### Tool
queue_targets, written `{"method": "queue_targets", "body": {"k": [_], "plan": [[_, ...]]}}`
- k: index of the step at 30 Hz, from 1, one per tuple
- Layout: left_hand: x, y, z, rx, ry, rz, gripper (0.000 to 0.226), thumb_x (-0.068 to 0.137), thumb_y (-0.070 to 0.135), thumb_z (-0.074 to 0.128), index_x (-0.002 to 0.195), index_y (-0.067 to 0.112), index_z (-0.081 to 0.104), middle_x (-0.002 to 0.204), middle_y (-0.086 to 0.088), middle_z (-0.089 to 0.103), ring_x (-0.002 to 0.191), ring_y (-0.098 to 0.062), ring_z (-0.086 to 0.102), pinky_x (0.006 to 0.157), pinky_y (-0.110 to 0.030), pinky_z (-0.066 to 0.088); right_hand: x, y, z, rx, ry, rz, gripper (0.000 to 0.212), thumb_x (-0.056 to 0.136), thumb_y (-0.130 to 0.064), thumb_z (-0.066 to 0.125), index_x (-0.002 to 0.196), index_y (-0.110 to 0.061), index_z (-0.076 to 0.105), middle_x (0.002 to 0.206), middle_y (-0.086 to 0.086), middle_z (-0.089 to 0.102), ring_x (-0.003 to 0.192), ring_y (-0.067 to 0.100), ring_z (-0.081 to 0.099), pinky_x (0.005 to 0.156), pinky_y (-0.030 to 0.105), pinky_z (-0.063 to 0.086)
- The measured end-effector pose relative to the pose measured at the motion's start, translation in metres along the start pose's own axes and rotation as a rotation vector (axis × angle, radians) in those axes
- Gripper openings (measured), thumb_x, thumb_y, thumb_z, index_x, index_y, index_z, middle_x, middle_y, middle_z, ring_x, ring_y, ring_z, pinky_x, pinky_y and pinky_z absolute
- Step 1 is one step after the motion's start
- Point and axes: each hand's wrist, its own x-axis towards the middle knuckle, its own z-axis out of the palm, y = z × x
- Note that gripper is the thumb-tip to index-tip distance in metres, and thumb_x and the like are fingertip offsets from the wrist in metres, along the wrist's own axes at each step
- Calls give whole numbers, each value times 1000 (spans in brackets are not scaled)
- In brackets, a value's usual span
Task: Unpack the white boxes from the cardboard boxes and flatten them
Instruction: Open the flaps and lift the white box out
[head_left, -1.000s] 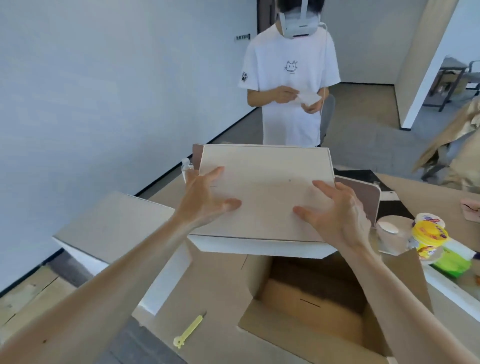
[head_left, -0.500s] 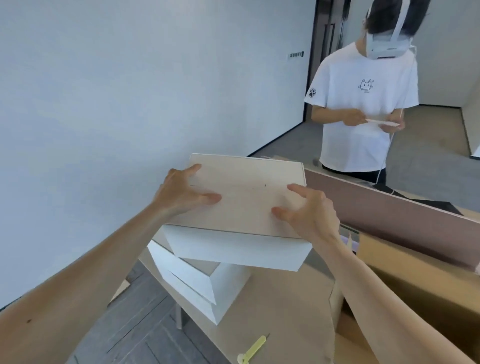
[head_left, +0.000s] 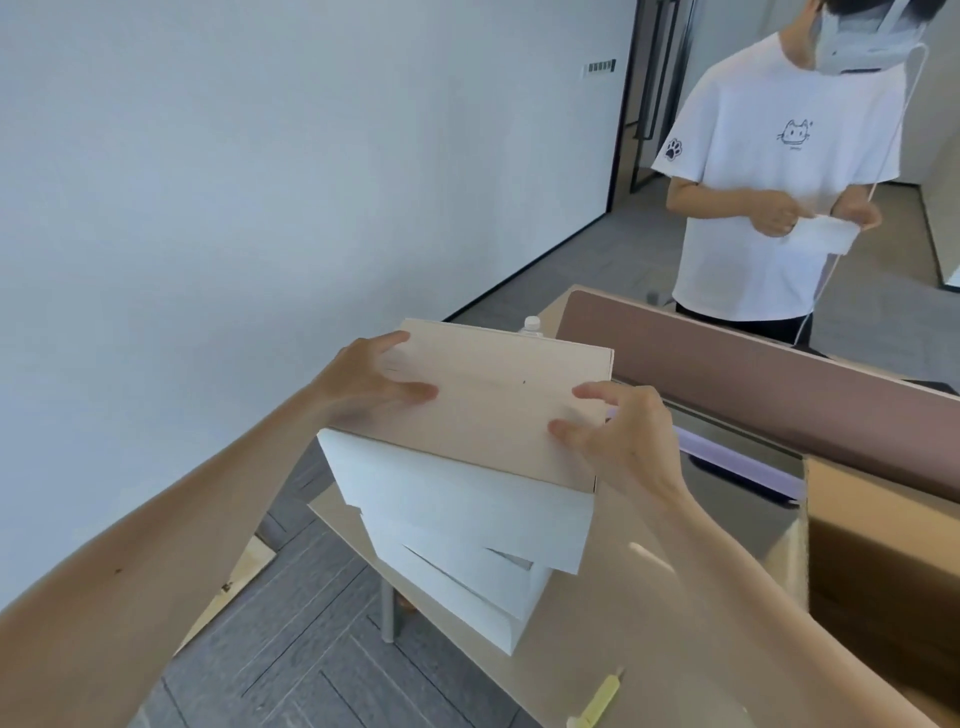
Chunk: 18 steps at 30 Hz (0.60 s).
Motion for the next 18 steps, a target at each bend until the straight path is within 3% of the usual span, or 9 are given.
{"method": "queue_targets", "body": {"k": [4, 9, 12, 16, 18], "plan": [[20, -3, -5, 15, -6, 46, 96, 65, 60, 83, 148, 34, 41, 154, 5, 39, 143, -18, 34, 116, -40, 31, 7, 1, 7, 34, 56, 22, 37, 72, -38, 79, 107, -32, 69, 101, 9, 67, 86, 20, 65, 81, 35, 55], [38, 0, -7, 22, -22, 72, 98, 61, 62, 84, 146, 34, 44, 152, 6, 42, 143, -18, 35, 114, -39, 31, 11, -7, 9, 34, 84, 11, 35, 77, -30, 77, 111, -24, 72, 100, -7, 66, 94, 12, 59, 84, 32, 50], [48, -3, -4, 69, -24, 87, 87, 71, 57, 81, 146, 33, 43, 152, 5, 41, 142, -20, 35, 114, -39, 31, 13, -3, 9, 45, 90, 3, 31, 77, -32, 77, 106, -24, 72, 93, -13, 64, 82, 8, 60, 75, 28, 49], [53, 3, 0, 213, -60, 49, 92, 63, 80, 64, 141, 37, 42, 152, 1, 37, 139, -24, 37, 111, -45, 33, 16, 3, 7, 31, 70, -33, 20, 78, -33, 76, 97, -28, 72, 86, -19, 60, 71, 3, 58, 64, 21, 44], [50, 17, 11, 284, 14, 40, 81, 70, 76, 61, 139, 38, 42, 153, 3, 31, 142, -24, 29, 114, -53, 24, 16, 7, 6, 69, 42, -34, 14, 80, -33, 76, 93, -29, 72, 83, -16, 61, 65, 8, 61, 65, 25, 51]]}}
